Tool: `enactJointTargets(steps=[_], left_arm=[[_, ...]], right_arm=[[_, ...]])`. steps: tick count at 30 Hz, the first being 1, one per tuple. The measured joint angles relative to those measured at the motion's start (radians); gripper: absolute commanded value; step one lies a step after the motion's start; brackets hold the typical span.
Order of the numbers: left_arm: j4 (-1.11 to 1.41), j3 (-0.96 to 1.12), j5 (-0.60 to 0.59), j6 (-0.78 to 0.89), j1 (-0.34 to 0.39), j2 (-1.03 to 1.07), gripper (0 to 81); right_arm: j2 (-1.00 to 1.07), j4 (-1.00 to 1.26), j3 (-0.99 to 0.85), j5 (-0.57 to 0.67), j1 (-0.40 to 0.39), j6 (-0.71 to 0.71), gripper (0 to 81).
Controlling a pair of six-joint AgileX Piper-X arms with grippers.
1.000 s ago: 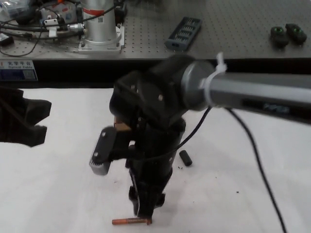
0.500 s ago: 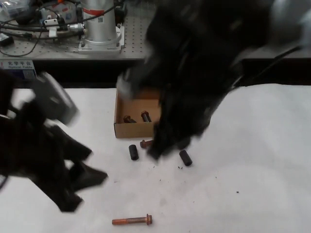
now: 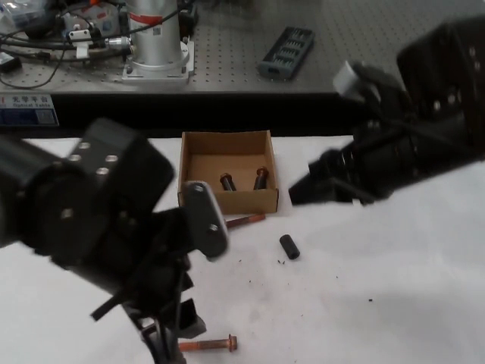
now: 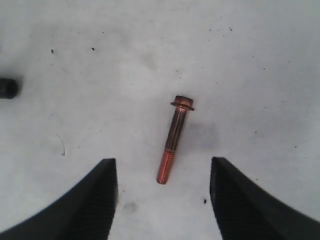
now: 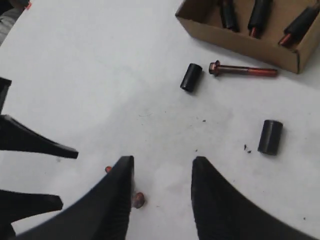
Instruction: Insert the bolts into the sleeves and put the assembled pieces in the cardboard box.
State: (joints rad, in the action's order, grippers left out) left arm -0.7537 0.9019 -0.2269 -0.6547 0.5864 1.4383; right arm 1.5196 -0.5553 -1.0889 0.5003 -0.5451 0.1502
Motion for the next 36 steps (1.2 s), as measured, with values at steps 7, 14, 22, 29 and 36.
enactJointTargets(steps=[7, 14, 22, 29, 36], left_arm=[[-0.039, 0.047, 0.044, -0.084, 0.01, 0.078, 41.4], [-0.16, 0.121, 0.078, -0.156, 0.014, 0.185, 41.4], [-0.182, 0.193, 0.081, -0.158, 0.054, 0.268, 41.4], [-0.19, 0.193, 0.081, -0.158, 0.071, 0.297, 41.4], [-0.182, 0.193, 0.081, -0.158, 0.077, 0.3, 41.0]], right_arm=[[-0.051, 0.044, 0.08, 0.062, 0.003, -0.026, 29.5], [-0.076, 0.161, 0.082, 0.093, 0.003, -0.033, 29.5], [-0.076, 0.165, 0.104, 0.094, 0.003, -0.032, 29.5], [-0.076, 0.186, 0.138, 0.094, 0.003, -0.032, 29.5], [-0.076, 0.186, 0.15, 0.094, 0.003, -0.032, 29.5]])
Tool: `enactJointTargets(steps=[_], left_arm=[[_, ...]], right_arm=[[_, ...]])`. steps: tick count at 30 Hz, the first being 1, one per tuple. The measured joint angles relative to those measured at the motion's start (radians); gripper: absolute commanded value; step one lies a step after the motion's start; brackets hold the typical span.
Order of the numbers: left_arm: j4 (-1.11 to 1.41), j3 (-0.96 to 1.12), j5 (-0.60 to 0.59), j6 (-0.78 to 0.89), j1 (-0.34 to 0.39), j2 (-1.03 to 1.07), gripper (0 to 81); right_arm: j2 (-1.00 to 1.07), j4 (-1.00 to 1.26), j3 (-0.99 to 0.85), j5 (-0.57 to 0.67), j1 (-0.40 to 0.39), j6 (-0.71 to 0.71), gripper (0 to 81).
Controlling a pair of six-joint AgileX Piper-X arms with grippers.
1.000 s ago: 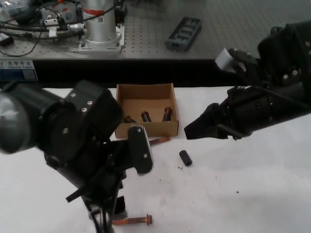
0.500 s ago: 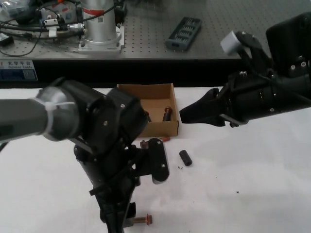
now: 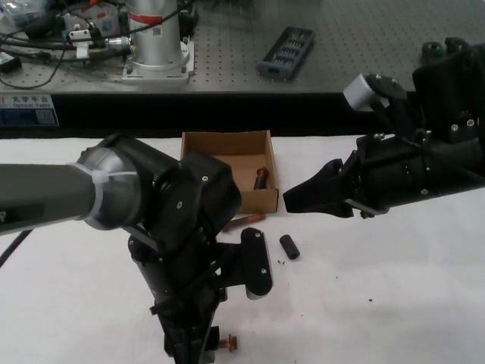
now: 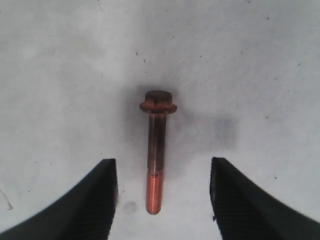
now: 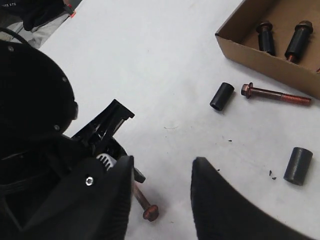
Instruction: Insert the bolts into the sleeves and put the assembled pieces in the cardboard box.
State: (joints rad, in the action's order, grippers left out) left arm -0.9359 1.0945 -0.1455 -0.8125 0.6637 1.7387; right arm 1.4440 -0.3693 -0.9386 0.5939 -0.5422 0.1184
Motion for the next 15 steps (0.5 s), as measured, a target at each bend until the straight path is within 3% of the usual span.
enactJointTargets(steps=[15], left_arm=[[0.039, 0.0, 0.0, 0.0, 0.006, 0.061, 41.0]], right_arm=[[0.0, 0.0, 0.0, 0.0, 0.0, 0.0, 29.5]])
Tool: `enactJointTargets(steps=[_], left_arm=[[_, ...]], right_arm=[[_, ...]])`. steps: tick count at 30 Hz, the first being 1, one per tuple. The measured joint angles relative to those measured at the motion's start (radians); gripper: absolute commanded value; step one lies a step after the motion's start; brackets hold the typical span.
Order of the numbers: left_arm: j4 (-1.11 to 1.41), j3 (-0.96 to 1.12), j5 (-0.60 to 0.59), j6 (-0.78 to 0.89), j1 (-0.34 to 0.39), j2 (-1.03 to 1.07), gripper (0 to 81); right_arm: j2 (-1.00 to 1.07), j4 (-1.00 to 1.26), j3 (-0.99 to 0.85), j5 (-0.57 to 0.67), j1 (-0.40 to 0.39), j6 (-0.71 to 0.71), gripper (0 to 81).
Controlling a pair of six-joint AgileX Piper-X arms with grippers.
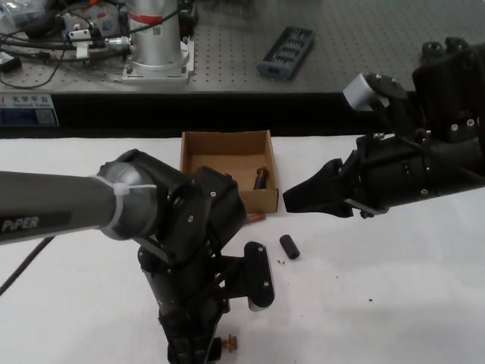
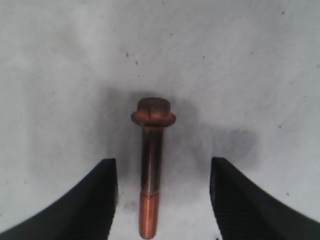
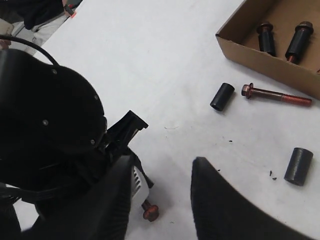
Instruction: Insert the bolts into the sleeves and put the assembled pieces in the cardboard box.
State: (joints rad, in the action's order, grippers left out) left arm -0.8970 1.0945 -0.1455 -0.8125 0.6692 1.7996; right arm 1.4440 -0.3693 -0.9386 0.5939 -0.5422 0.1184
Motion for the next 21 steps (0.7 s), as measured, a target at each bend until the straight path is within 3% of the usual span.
enactJointTargets(steps=[5, 14, 17, 21], left_arm=[[0.008, 0.0, 0.0, 0.01, 0.0, 0.023, 38.4], [0.038, 0.001, -0.002, 0.081, 0.0, 0.027, 1.5], [0.038, 0.001, -0.004, 0.115, 0.0, 0.027, 0.6], [0.047, 0.003, -0.004, 0.323, -0.004, 0.027, 0.6]], right_arm=[[0.0, 0.002, 0.0, 0.0, 0.0, 0.0, 29.5], [0.0, 0.006, 0.0, 0.0, 0.0, 0.0, 29.5], [0.0, 0.005, 0.0, 0.0, 0.0, 0.0, 29.5], [0.0, 0.005, 0.0, -0.018, 0.0, 0.0, 29.5]])
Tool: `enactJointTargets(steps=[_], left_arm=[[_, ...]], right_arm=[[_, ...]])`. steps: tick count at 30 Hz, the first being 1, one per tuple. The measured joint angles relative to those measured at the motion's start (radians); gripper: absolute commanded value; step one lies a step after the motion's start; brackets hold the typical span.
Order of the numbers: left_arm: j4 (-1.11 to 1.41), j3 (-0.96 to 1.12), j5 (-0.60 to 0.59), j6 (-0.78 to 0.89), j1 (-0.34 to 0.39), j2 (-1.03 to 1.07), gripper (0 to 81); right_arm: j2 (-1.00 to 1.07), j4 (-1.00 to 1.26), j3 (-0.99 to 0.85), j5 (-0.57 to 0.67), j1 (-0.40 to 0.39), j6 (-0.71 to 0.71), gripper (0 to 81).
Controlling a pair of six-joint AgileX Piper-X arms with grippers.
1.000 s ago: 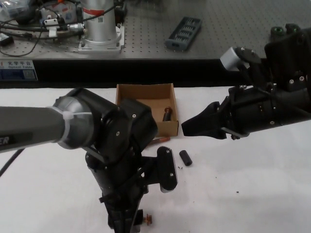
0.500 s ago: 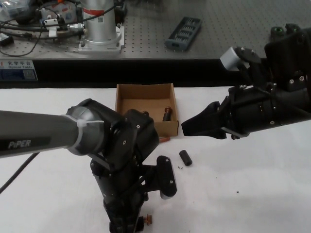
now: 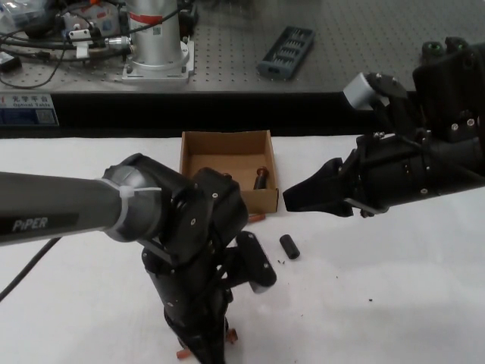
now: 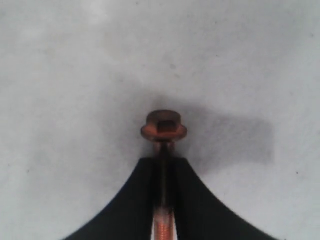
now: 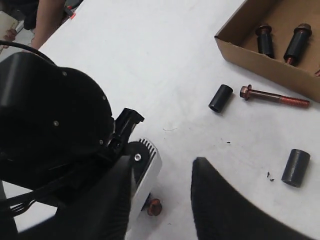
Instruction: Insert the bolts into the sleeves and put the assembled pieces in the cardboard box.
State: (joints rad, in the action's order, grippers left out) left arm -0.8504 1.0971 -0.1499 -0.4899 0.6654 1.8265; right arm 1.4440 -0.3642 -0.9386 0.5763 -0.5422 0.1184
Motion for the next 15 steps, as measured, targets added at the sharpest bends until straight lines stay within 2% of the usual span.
enactJointTargets(steps=[4, 8, 12, 13, 15], left_arm=[[0.055, 0.0, -0.003, 0.275, -0.02, -0.003, 0.6], [0.122, -0.004, -0.003, 0.409, -0.051, -0.022, 0.6], [0.287, -0.012, -0.003, 0.584, -0.139, -0.13, 0.6], [0.389, -0.042, -0.005, 0.65, -0.218, -0.248, 0.6], [0.421, -0.065, -0.011, 0.663, -0.245, -0.292, 0.6]], right_arm=[[0.0, -0.023, 0.0, -0.087, 0.0, 0.0, 29.5], [0.0, -0.082, 0.0, -0.178, 0.0, 0.0, 29.5], [0.021, -0.147, -0.024, -0.266, 0.0, -0.002, 29.5], [0.034, -0.157, -0.039, -0.282, 0.0, 0.0, 29.5], [0.075, -0.183, -0.085, -0.313, 0.0, 0.0, 29.8]])
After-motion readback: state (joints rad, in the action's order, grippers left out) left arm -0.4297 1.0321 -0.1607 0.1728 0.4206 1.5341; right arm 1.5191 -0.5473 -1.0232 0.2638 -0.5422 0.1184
